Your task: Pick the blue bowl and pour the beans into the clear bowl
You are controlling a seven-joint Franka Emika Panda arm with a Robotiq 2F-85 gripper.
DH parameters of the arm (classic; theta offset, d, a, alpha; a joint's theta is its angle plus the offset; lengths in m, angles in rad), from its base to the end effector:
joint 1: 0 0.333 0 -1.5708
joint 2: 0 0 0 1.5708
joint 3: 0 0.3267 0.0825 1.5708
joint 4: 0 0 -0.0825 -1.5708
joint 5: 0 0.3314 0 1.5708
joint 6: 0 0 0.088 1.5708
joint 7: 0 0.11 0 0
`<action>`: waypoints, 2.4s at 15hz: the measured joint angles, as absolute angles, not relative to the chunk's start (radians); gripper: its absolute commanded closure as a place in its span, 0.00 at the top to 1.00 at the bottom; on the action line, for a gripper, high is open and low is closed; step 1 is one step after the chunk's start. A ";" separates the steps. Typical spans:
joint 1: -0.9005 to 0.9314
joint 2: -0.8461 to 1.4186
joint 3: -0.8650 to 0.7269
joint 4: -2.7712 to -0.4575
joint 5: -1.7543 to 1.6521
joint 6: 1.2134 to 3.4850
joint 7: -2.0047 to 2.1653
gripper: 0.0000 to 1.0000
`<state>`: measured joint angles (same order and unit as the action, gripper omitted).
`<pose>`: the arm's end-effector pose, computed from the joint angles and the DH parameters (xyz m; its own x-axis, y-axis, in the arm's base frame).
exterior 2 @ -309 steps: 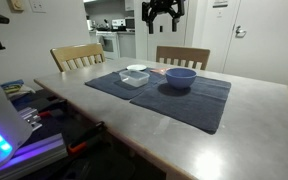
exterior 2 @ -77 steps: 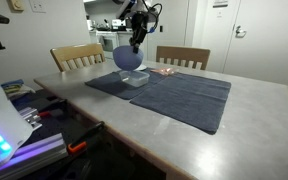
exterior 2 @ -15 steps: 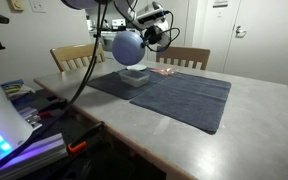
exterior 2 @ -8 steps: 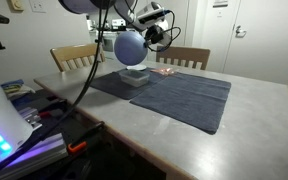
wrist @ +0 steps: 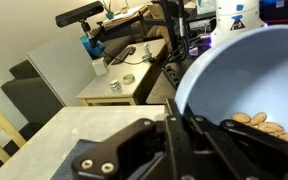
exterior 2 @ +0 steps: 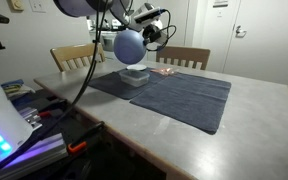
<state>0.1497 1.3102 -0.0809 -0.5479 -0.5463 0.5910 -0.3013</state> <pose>0.6101 0.0004 0.2308 0.3029 -0.1947 -0.9329 0.3559 -0.8850 0.3002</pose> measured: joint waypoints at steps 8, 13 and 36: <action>0.233 1.348 -0.122 -0.496 -0.576 0.605 -0.271 0.01; 0.285 1.383 -0.155 -0.495 -0.671 0.636 -0.271 0.01; 0.370 1.458 -0.199 -0.490 -0.937 0.700 -0.227 0.01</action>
